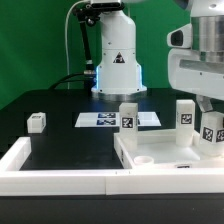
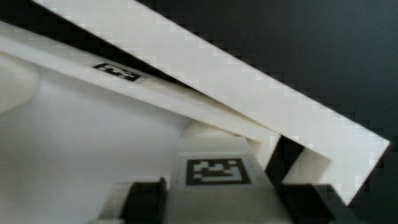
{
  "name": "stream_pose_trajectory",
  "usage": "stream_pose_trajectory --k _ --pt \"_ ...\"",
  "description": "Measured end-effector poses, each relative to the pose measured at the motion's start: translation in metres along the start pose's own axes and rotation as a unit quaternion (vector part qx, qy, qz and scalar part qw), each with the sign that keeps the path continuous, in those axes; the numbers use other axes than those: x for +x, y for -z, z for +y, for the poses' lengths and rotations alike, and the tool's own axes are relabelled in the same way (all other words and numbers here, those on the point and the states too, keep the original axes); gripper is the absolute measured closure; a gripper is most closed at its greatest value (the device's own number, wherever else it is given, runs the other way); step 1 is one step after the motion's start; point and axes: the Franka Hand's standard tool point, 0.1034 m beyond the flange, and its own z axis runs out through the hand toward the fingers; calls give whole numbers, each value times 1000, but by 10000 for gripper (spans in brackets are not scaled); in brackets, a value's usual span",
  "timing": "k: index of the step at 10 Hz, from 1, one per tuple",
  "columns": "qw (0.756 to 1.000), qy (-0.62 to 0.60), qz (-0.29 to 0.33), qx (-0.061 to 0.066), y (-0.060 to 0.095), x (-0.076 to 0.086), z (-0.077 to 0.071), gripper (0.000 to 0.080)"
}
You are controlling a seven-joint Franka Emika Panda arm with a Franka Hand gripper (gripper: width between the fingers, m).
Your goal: Assemble square table
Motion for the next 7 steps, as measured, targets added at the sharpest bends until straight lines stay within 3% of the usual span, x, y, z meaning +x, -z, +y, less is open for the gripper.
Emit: stream_pose_trajectory --k 5,6,7 --pt "997 -78 -3 3 0 0 0 508" --pt "997 -76 -3 3 0 0 0 247" --pt "999 -54 -3 3 0 2 0 247"
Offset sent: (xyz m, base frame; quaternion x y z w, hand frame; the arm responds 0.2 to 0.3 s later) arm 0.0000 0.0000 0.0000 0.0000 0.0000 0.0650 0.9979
